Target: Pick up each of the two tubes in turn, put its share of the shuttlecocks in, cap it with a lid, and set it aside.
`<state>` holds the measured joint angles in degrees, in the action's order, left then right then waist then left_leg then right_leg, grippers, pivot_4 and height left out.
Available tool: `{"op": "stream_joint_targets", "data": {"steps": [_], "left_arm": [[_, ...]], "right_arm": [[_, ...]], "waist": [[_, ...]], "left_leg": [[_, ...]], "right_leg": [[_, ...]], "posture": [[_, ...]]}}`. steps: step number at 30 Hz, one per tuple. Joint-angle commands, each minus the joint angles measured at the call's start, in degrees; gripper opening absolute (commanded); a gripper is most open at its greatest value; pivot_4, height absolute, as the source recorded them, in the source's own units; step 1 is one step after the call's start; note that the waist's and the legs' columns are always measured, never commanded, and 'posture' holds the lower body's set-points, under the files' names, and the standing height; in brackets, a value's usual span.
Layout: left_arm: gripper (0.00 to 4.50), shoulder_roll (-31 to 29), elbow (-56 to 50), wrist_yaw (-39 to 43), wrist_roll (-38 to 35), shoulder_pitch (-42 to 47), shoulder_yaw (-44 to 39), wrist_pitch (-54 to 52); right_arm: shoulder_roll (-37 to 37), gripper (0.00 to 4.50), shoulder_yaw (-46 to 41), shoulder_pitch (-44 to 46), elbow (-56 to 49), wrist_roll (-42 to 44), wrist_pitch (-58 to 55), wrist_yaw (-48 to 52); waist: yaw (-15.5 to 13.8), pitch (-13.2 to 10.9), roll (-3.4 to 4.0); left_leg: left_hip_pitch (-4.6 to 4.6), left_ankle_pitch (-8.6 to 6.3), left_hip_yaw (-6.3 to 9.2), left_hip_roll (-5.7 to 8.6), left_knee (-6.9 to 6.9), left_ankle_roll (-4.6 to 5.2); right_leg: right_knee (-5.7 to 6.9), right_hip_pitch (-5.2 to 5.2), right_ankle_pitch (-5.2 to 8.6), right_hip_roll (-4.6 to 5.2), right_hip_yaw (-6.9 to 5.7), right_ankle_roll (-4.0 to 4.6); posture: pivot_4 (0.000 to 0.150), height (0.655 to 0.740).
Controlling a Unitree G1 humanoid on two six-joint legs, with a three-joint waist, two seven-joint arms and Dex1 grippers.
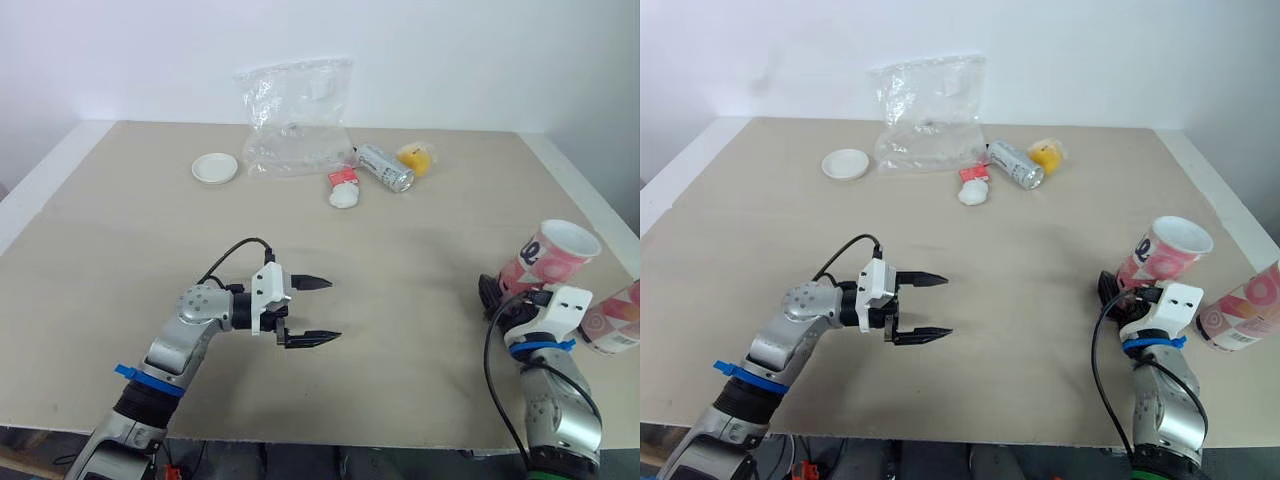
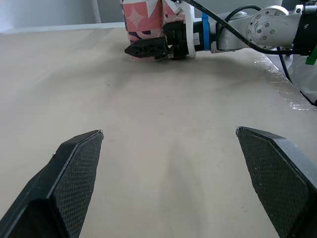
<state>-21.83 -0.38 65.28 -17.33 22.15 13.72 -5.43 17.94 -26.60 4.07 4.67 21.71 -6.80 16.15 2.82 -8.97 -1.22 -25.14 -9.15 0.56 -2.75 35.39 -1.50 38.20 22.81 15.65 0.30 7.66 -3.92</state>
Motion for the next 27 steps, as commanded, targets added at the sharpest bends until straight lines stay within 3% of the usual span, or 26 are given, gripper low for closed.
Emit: {"op": "stream_joint_targets", "data": {"steps": [1,15,19,22,27], "left_arm": [[4.50,-0.4,-0.1,-0.1,0.3,0.7,-0.2,1.0],[4.50,0.0,2.1,1.3,0.9,1.4,0.3,2.3],[4.50,0.5,3.8,1.0,1.3,2.1,0.1,2.9],[4.50,0.6,4.5,0.7,1.1,2.5,-0.2,2.9],[4.50,-0.8,6.0,-0.6,1.9,2.7,-1.8,3.4]], "right_arm": [[0.6,4.43,0.1,-3.0,-2.2,0.1,-0.4,0.7],[0.6,4.43,-1.9,-19.9,-17.8,5.4,-4.7,4.2],[6.5,4.43,-0.1,-29.1,-21.8,5.2,-1.0,17.2],[12.2,4.43,-0.1,-30.9,-21.4,6.8,2.7,27.9],[20.1,4.43,3.9,-21.9,-20.2,9.3,3.3,40.2]], "waist": [[0.0,0.0,0.00],[-0.2,0.0,0.03],[-0.3,0.0,0.05],[0.1,0.0,0.01],[0.4,0.0,-0.03]], "left_leg": [[0.00,0.00,0.01,0.00,0.00,0.00],[-0.02,-0.01,0.02,0.01,-0.01,0.00],[-0.03,-0.02,0.08,0.01,-0.03,-0.01],[-0.02,-0.05,-0.09,0.03,-0.01,-0.01],[0.14,-0.02,-0.15,-0.04,0.02,0.03]], "right_leg": [[0.00,0.00,0.01,0.00,0.00,-0.01],[-0.01,-0.01,0.07,0.05,-0.01,0.06],[-0.03,-0.05,0.20,0.06,-0.11,0.11],[-0.06,-0.03,0.19,0.16,-0.02,0.08],[-0.05,0.01,-0.07,0.11,-0.01,0.13]], "posture": [[0.150,0.7400],[0.150,0.7400],[0.150,0.7400],[0.150,0.7400],[0.150,0.7400]]}}
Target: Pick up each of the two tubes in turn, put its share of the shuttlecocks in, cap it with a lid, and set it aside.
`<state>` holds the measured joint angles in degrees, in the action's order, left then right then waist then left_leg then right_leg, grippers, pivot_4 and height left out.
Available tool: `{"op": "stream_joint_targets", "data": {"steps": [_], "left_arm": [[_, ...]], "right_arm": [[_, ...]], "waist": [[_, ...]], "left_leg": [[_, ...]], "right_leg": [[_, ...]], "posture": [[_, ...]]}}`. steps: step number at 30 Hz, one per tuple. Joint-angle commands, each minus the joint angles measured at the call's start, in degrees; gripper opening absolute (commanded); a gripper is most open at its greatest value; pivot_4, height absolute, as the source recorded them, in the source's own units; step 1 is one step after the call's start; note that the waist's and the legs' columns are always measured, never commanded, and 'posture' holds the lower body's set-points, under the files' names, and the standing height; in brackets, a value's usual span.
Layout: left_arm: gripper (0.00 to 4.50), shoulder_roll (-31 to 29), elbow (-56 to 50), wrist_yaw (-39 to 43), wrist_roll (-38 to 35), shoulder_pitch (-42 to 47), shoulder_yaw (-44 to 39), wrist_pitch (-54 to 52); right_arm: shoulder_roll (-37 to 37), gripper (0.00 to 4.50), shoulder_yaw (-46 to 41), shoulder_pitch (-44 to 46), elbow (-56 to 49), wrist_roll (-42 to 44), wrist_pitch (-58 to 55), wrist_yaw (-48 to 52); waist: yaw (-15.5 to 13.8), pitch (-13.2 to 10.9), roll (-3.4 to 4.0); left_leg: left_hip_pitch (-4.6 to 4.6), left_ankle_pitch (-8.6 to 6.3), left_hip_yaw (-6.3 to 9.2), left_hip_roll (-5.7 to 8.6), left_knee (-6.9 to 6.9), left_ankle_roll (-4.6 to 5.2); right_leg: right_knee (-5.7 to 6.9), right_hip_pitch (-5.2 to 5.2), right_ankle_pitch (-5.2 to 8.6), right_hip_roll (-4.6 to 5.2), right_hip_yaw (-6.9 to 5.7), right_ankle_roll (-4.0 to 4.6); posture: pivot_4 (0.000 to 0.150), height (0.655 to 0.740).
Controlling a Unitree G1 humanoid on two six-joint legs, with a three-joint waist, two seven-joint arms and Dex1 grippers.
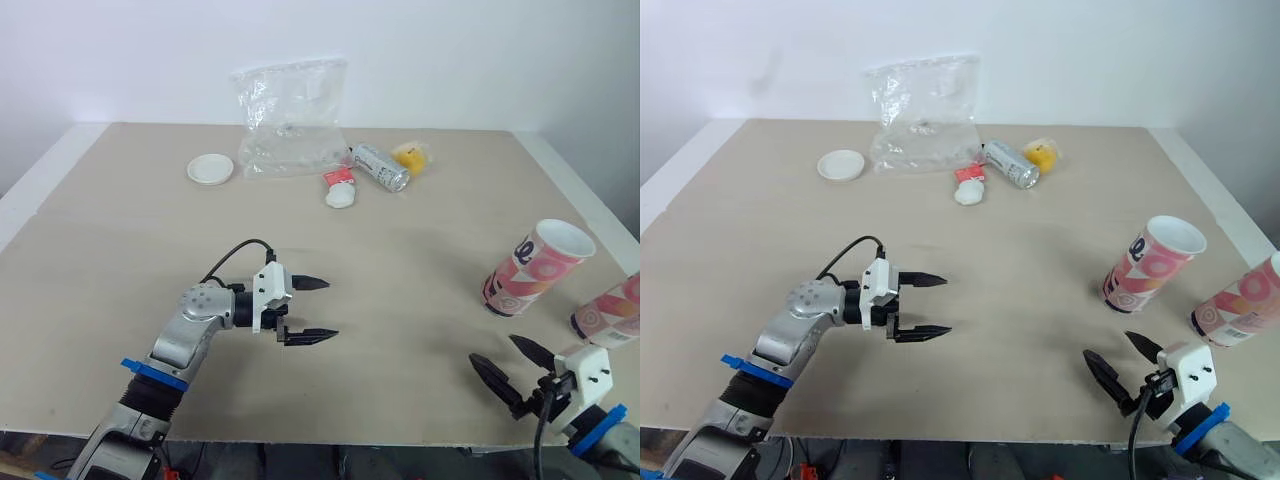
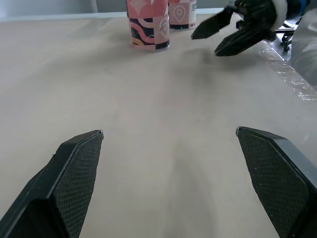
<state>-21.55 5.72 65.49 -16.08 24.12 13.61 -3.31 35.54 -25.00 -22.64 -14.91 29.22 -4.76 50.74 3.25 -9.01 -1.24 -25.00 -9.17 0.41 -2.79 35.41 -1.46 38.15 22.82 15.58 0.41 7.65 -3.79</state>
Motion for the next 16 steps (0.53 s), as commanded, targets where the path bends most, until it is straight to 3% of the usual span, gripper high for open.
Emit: {"op": "stream_joint_targets", "data": {"steps": [1,8,16], "left_arm": [[4.50,-1.5,0.3,-1.3,1.1,0.5,-1.9,1.6],[4.50,-5.3,-0.7,-3.9,2.7,-2.4,-3.9,1.4],[4.50,-11.0,-6.2,-6.0,1.3,-7.9,-9.0,0.0]], "right_arm": [[3.2,4.43,5.2,8.0,0.3,0.8,1.8,7.5],[4.1,4.43,16.4,22.1,9.0,-2.6,4.1,16.5],[5.3,4.43,17.7,31.6,24.8,-5.1,8.9,22.5]], "waist": [[0.0,0.0,-0.08],[-0.6,-0.1,-0.14],[-0.7,-0.1,-0.15]], "left_leg": [[0.01,0.03,0.03,0.01,0.00,0.05],[-0.14,0.08,0.09,0.05,0.00,0.06],[-0.23,-0.15,0.22,0.11,-0.05,-0.11]], "right_leg": [[0.00,-0.02,-0.02,-0.01,-0.03,0.00],[-0.02,0.03,0.00,-0.04,-0.02,-0.03],[0.00,0.02,0.10,-0.05,-0.05,-0.18]], "posture": [[0.150,0.7400],[0.150,0.7400],[0.150,0.7400]]}}
